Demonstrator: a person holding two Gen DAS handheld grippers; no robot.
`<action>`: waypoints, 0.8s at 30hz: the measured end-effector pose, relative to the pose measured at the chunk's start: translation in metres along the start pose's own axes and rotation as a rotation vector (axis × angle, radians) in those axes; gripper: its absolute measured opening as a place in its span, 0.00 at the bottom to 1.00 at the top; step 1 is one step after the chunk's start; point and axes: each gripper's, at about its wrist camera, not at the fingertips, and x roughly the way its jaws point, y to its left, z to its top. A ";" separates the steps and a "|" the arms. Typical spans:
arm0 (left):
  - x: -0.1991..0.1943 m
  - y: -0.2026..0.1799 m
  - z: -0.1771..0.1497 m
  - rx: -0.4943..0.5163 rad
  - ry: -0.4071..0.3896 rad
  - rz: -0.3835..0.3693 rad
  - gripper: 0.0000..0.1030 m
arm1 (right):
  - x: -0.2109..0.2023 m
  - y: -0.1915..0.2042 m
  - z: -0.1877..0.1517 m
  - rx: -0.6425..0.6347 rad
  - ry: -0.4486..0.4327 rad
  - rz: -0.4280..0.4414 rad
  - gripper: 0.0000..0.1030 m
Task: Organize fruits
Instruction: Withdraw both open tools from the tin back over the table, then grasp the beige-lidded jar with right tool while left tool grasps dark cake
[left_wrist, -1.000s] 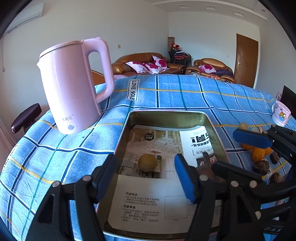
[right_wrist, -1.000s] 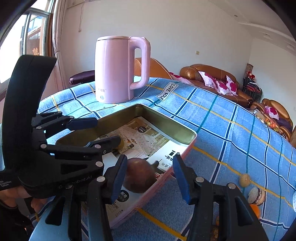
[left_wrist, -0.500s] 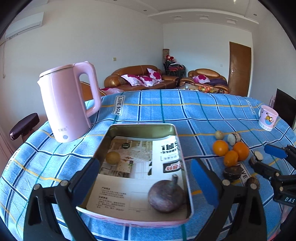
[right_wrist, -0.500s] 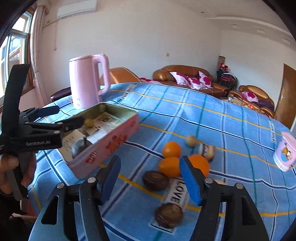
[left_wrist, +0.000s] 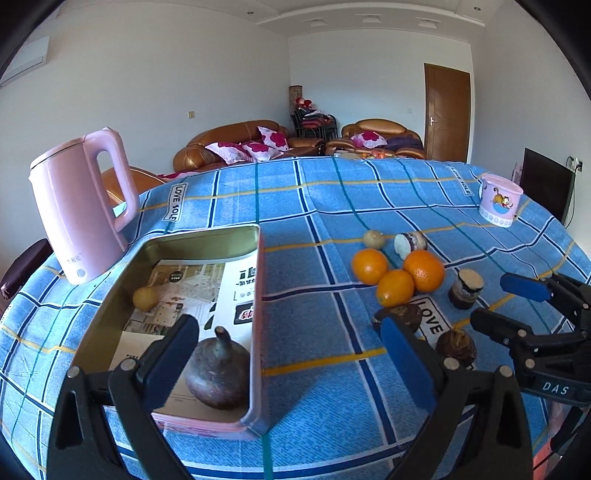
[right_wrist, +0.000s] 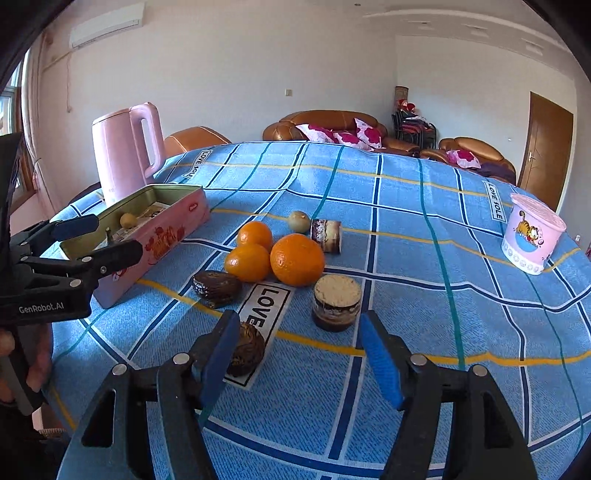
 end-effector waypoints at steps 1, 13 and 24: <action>0.000 -0.002 0.000 0.003 -0.002 -0.002 0.98 | 0.002 -0.002 0.002 0.008 0.006 -0.008 0.66; 0.010 -0.012 0.004 0.010 0.017 -0.024 0.98 | 0.031 -0.018 0.019 0.071 0.120 -0.017 0.66; 0.026 -0.034 0.010 0.034 0.087 -0.142 0.86 | 0.048 -0.021 0.021 0.090 0.176 0.005 0.35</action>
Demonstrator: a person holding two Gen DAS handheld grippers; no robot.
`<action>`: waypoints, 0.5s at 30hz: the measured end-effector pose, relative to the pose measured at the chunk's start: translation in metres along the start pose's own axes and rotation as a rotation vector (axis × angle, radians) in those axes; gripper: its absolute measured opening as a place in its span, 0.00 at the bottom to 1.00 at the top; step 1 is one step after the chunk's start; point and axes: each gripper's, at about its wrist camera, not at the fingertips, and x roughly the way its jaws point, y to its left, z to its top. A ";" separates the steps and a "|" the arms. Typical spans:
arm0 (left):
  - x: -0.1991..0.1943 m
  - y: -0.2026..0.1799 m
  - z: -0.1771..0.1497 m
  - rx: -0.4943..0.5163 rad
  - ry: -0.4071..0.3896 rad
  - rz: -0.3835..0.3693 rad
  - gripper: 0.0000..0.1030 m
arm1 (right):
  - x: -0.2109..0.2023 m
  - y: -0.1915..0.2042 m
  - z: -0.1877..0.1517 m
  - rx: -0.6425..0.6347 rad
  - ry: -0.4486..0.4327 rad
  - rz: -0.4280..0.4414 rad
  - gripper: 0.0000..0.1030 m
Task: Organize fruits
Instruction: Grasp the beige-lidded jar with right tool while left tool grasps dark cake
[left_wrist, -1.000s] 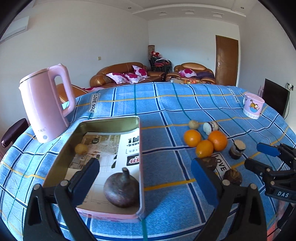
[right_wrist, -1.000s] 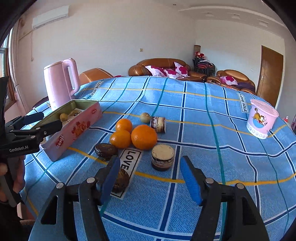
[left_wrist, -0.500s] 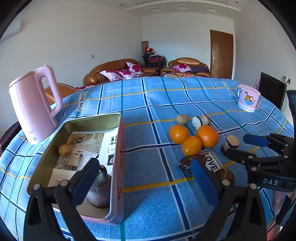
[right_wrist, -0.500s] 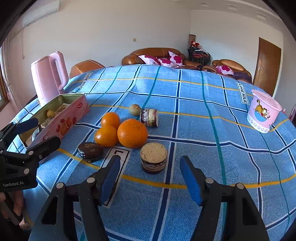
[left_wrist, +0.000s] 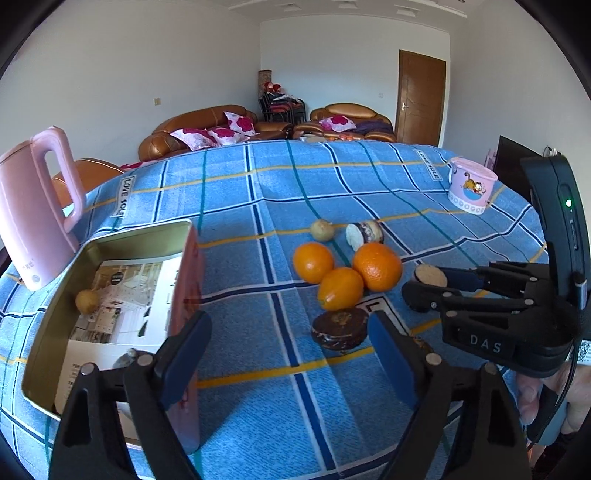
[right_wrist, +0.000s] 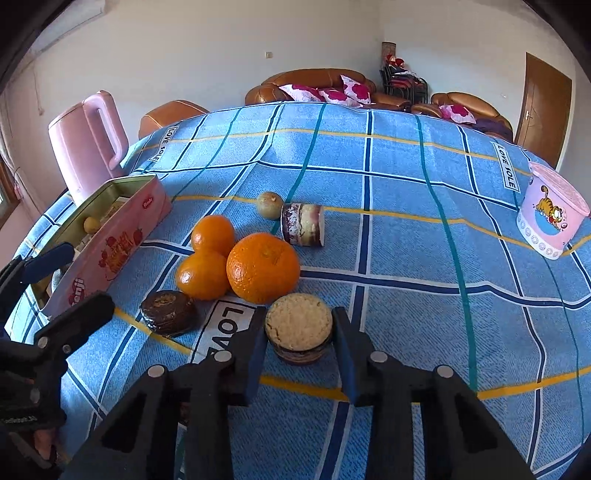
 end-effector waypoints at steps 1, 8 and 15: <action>0.005 -0.003 0.001 0.007 0.018 -0.017 0.85 | -0.001 0.000 0.000 0.001 -0.002 0.004 0.35; 0.028 -0.016 0.002 0.016 0.113 -0.079 0.61 | -0.002 -0.006 0.002 0.037 -0.014 0.006 0.35; 0.035 -0.014 0.001 -0.002 0.151 -0.134 0.42 | -0.002 -0.006 0.002 0.037 -0.015 0.018 0.35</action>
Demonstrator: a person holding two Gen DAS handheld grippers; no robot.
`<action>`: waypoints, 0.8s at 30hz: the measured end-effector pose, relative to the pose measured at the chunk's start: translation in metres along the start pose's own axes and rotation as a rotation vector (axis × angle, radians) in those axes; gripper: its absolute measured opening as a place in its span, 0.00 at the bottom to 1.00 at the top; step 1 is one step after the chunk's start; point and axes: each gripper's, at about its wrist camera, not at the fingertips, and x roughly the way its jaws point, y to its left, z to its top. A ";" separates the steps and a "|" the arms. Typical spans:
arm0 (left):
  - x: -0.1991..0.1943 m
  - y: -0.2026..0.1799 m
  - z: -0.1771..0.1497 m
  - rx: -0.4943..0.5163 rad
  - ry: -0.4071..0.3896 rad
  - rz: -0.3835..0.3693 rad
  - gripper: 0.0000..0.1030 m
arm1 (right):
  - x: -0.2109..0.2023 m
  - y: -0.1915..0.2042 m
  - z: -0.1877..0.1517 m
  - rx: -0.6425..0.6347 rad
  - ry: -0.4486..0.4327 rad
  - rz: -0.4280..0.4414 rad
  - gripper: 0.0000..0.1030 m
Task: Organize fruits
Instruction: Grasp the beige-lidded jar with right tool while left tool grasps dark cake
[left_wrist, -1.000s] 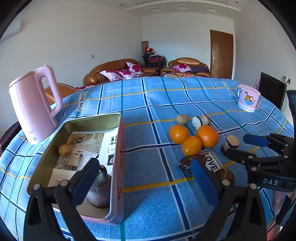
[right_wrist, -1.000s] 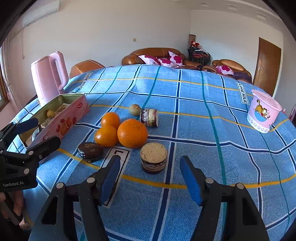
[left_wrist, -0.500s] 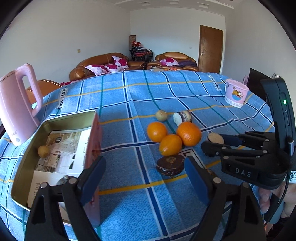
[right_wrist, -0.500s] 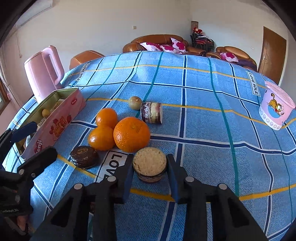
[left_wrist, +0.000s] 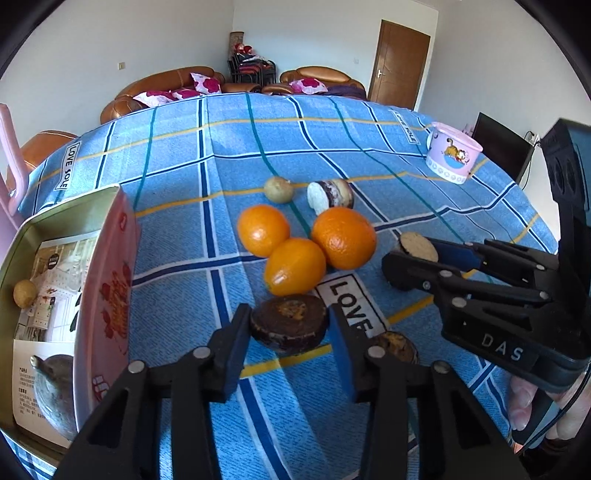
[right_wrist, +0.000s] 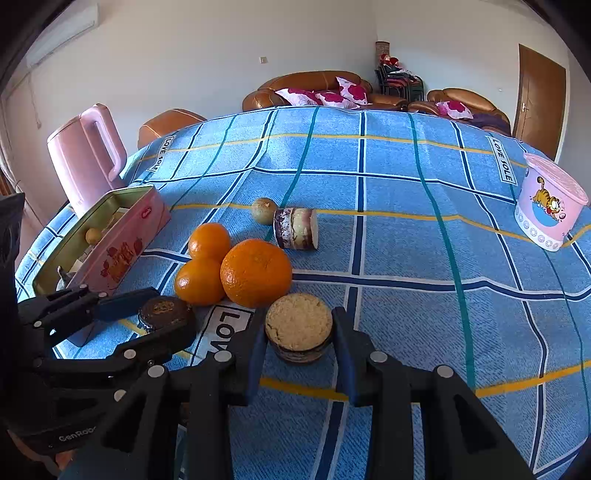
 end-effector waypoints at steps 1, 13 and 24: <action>-0.001 0.001 0.000 -0.005 -0.007 -0.002 0.42 | -0.001 0.000 0.000 0.001 -0.005 0.003 0.35; -0.016 0.013 -0.001 -0.062 -0.090 0.028 0.42 | -0.011 0.004 0.000 -0.026 -0.056 0.015 0.35; -0.026 0.017 -0.002 -0.079 -0.145 0.062 0.42 | -0.019 0.004 -0.001 -0.034 -0.102 0.048 0.35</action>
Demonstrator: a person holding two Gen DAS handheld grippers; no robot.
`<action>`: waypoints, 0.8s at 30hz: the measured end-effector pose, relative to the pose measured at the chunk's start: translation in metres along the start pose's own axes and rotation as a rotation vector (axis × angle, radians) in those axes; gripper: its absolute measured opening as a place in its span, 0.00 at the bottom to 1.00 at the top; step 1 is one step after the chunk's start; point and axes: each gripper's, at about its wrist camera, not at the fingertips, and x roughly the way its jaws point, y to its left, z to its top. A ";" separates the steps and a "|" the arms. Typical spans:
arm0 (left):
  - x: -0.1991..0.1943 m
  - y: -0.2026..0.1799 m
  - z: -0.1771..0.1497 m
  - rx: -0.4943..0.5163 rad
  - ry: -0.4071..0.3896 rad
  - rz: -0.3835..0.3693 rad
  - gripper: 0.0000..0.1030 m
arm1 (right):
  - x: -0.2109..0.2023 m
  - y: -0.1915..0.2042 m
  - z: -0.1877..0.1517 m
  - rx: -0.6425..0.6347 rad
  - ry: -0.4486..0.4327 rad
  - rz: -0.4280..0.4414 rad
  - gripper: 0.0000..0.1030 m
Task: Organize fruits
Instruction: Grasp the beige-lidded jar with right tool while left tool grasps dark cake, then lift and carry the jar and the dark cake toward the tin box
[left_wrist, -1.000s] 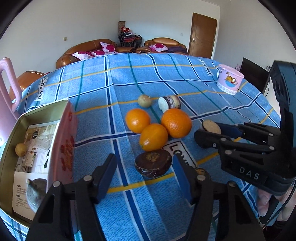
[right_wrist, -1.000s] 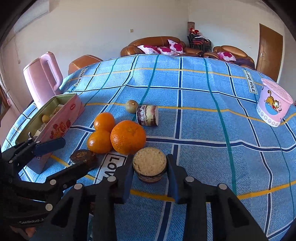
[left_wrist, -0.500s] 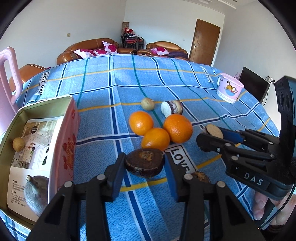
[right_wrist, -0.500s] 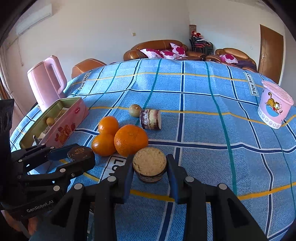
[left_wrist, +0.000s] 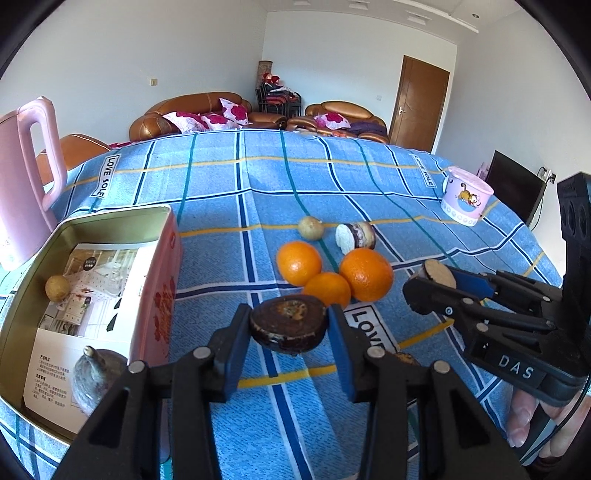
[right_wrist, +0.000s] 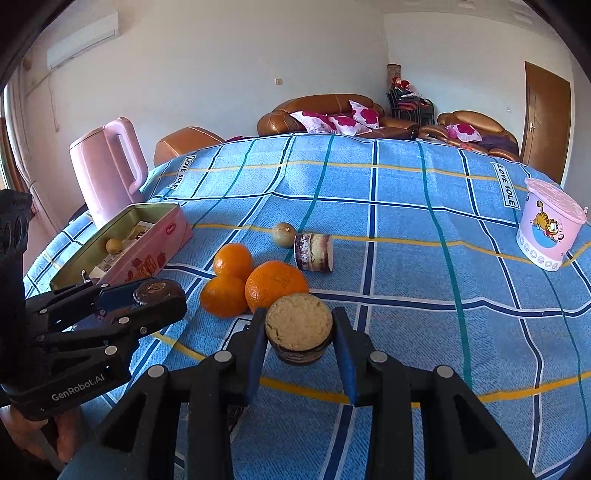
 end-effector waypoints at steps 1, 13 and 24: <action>-0.001 0.000 0.000 -0.002 -0.004 0.002 0.42 | 0.000 0.000 0.000 0.001 -0.003 0.001 0.35; -0.008 0.004 -0.001 -0.019 -0.043 0.019 0.42 | -0.008 0.003 0.000 -0.012 -0.053 0.006 0.35; -0.014 0.005 -0.001 -0.025 -0.083 0.040 0.42 | -0.017 0.004 -0.001 -0.025 -0.104 0.005 0.35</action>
